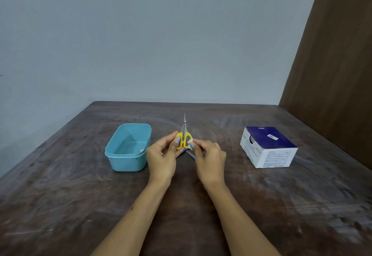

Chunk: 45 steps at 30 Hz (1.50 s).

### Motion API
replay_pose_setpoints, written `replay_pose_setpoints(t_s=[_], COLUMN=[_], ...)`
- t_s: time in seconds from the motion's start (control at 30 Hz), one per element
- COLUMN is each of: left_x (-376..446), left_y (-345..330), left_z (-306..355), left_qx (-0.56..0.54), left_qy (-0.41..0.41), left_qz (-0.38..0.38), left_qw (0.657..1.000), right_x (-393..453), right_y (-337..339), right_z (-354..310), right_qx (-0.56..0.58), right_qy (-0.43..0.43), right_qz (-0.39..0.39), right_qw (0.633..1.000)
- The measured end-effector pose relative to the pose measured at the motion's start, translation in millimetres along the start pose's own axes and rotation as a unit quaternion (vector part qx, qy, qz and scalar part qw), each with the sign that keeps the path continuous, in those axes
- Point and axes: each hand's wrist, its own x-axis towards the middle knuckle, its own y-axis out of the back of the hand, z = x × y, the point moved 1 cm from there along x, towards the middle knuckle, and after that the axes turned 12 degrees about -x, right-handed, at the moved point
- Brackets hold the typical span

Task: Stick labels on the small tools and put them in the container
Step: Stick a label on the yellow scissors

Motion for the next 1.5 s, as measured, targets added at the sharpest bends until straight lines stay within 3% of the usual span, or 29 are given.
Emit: replay_pose_setpoints(t_s=[0.27,0.43,0.63,0.73,0.83,0.93,1.0,1.1,1.2,1.5], left_x=[-4,0,-4,-3,9,23,33,41,39,42], left_y=[-2,2,-1,-2,3,18,31,41,37,30], left_z=[5,4,16,36,74,113,126,128,126,103], left_qx=[0.002,0.056,0.103,0.151,0.228,0.367,0.466,0.592,0.663,0.744], left_qy=[-0.016,-0.05,-0.076,-0.129,-0.22,-0.252,-0.206,-0.076,0.006,0.057], left_qz=[0.016,0.031,0.025,0.039,0.068,0.099,0.104,0.098,0.096,0.061], left_qw=[1.0,0.997,0.991,0.979,0.946,0.89,0.854,0.796,0.742,0.663], right_x=[-2,-4,0,1,2,2,2,2,3,1], right_y=[-3,-4,-3,0,3,4,4,4,4,4], right_z=[-5,-8,-4,0,0,0,-1,-2,-3,-3], right_qx=[0.192,0.198,0.14,0.131,0.125,0.131,0.131,0.129,0.136,0.142], right_qy=[-0.08,-0.049,-0.083,-0.106,-0.112,-0.123,-0.128,-0.13,-0.134,-0.14], right_qz=[-0.041,-0.101,0.004,0.042,0.05,0.051,0.051,0.043,0.039,0.035], right_qw=[0.977,0.974,0.987,0.985,0.985,0.982,0.982,0.982,0.981,0.979])
